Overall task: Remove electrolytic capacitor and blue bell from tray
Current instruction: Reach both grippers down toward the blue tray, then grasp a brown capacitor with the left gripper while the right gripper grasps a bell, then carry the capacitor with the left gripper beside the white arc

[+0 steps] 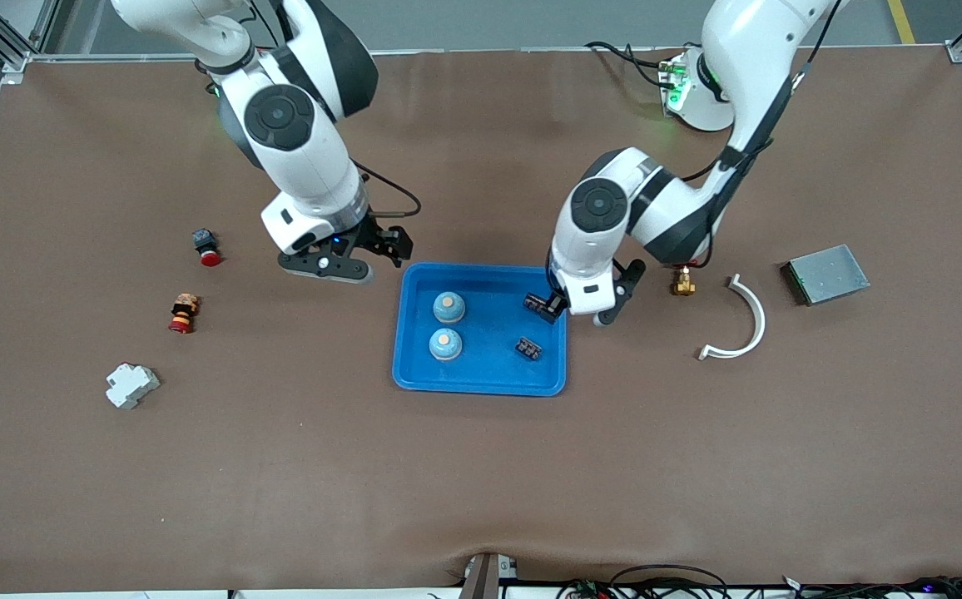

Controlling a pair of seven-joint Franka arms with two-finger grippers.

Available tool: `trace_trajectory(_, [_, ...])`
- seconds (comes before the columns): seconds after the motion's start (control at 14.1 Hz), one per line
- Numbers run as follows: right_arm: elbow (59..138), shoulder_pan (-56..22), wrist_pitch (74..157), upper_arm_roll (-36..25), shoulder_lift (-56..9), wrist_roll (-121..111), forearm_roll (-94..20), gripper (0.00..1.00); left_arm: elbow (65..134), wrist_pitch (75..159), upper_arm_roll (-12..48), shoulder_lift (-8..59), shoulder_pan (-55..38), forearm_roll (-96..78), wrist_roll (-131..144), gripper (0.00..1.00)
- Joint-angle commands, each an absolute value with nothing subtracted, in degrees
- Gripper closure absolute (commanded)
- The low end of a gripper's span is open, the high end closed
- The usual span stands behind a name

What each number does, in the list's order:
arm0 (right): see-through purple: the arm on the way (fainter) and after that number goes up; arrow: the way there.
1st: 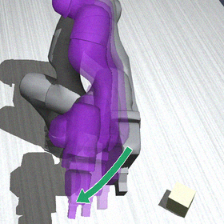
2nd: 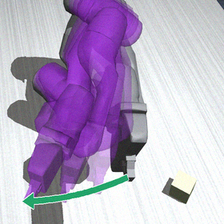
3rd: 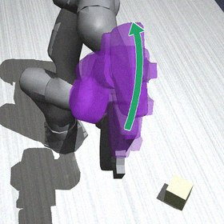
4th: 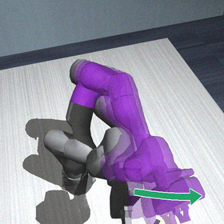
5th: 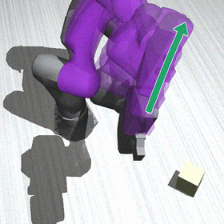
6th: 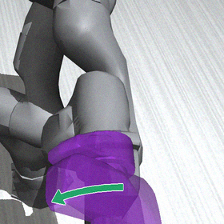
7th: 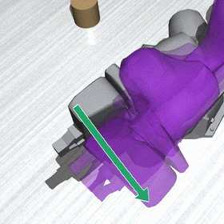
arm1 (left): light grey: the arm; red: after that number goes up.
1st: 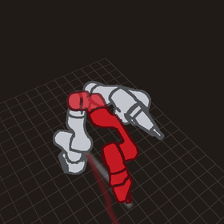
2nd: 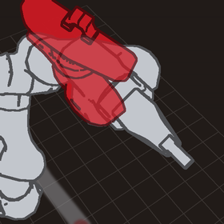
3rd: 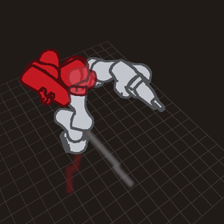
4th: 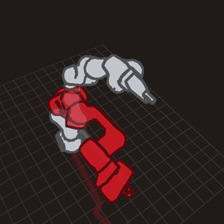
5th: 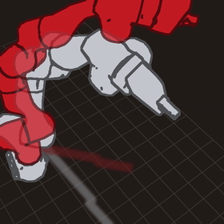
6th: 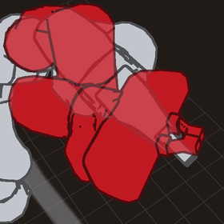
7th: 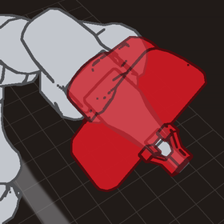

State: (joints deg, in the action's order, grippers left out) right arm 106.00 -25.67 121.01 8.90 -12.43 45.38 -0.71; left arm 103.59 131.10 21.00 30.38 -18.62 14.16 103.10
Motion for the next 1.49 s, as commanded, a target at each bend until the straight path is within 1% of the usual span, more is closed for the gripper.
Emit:
trace_trajectory(0.0, [109.6, -28.12, 126.38, 8.35, -13.7, 49.21, -0.35, 0.0, 101.08, 133.41, 21.01, 33.65, -19.51, 16.43, 108.09, 0.29])
trace_trajectory(0.07, [109.43, -28.65, 126.73, 8.35, -15.28, 50.09, -0.18, 0.0, 100.29, 133.42, 21.01, 34.71, -20.21, 16.61, 109.15, 0.29])
trace_trajectory(0.21, [108.9, -30.14, 127.7, 8.17, -18.53, 50.45, 0.09, 0.0, 99.84, 133.51, 20.92, 36.29, -21.09, 16.61, 111.52, 0.33])
trace_trajectory(0.35, [108.72, -31.11, 131.91, 8.17, -21.34, 54.2, 0.17, 0.0, 99.84, 133.59, 20.66, 37.08, -22.05, 16.61, 113.37, 0.33])
trace_trajectory(0.57, [102.42, -33.57, 132.1, 8.0, -28.27, 58.25, 2.88, 0.0, 99.84, 133.59, 20.48, 38.32, -22.76, 17.75, 115.74, 0.35])
trace_trajectory(0.78, [97.31, -33.84, 132.28, 8.0, -34.69, 61.96, 8.17, 0.0, 99.76, 133.68, 20.48, 39.72, -23.2, 20.74, 117.42, 0.4])
trace_trajectory(0.85, [95.82, -34.01, 132.36, 8.0, -36.54, 62.48, 8.35, 0.0, 99.76, 133.77, 20.48, 39.99, -23.38, 20.83, 117.6, 0.44])
trace_trajectory(0.92, [94.58, -34.01, 132.36, 7.91, -37.61, 62.75, 8.35, 0.0, 99.76, 133.77, 20.48, 40.08, -23.38, 20.83, 117.68, 0.51])
trace_trajectory(0.99, [94.05, -34.1, 132.45, 8.0, -38.31, 62.84, 8.35, 0.0, 99.41, 133.77, 20.48, 40.08, -23.47, 20.92, 117.69, 0.66])
trace_trajectory(1.06, [93.78, -34.36, 132.89, 7.91, -38.76, 62.84, 8.35, 0.0, 99.23, 133.77, 20.48, 40.08, -23.47, 20.92, 117.77, 0.89])
trace_trajectory(1.13, [93.78, -34.37, 133.67, 7.91, -39.19, 62.84, 8.35, 0.0, 99.14, 133.77, 20.39, 40.08, -24.16, 20.92, 118.38, 1.0])
trace_trajectory(1.41, [93.78, -34.37, 134.64, 7.73, -40.34, 62.75, 9.22, 0.0, 97.65, 132.72, 20.3, 38.59, -23.82, 21.27, 118.3, 1.0])
